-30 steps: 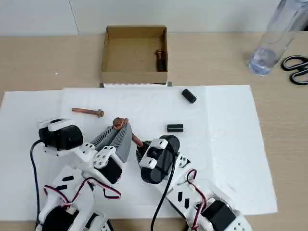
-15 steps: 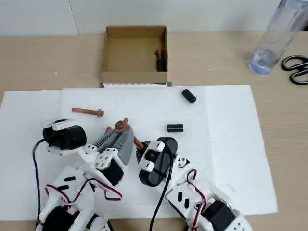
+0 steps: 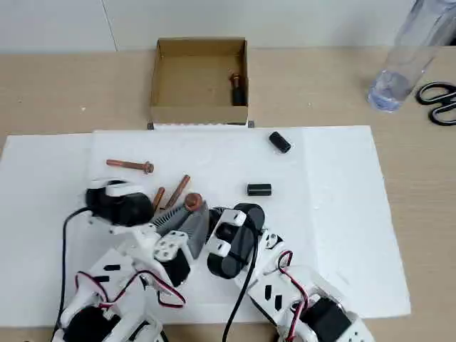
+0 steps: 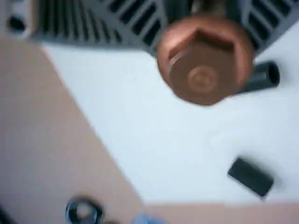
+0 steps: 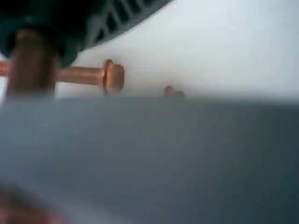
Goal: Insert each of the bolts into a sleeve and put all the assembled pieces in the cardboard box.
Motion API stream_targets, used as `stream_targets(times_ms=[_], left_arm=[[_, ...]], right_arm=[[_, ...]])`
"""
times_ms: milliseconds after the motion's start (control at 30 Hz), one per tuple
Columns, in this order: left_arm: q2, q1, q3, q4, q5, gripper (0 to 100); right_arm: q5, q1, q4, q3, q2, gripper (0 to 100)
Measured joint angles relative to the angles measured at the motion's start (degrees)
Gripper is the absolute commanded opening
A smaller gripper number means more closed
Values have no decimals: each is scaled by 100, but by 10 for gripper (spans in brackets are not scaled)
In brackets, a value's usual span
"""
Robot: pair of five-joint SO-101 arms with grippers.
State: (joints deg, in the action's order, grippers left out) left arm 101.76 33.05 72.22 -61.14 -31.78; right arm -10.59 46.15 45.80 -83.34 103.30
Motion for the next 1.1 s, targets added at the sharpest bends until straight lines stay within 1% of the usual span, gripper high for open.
stream_targets(times_ms=[100,233,367,500,567,700,767,1100], left_arm=[[62,185,105,-176,185,6],[70,255,290,-149,457,6],[79,255,413,-141,589,7],[79,255,422,-70,589,11],[79,255,422,-70,589,47],[79,255,431,-70,589,190],[79,255,475,-70,589,229],[79,-123,475,-176,624,232]], right_arm=[[-9,9,9,62,0,2],[-9,9,18,44,-9,2],[-211,0,18,26,-26,2],[-255,-9,18,26,-26,2],[-273,-9,18,26,-26,2],[-273,-26,18,26,-26,2],[-281,-35,18,26,-26,2],[-273,-53,18,35,-18,2]])
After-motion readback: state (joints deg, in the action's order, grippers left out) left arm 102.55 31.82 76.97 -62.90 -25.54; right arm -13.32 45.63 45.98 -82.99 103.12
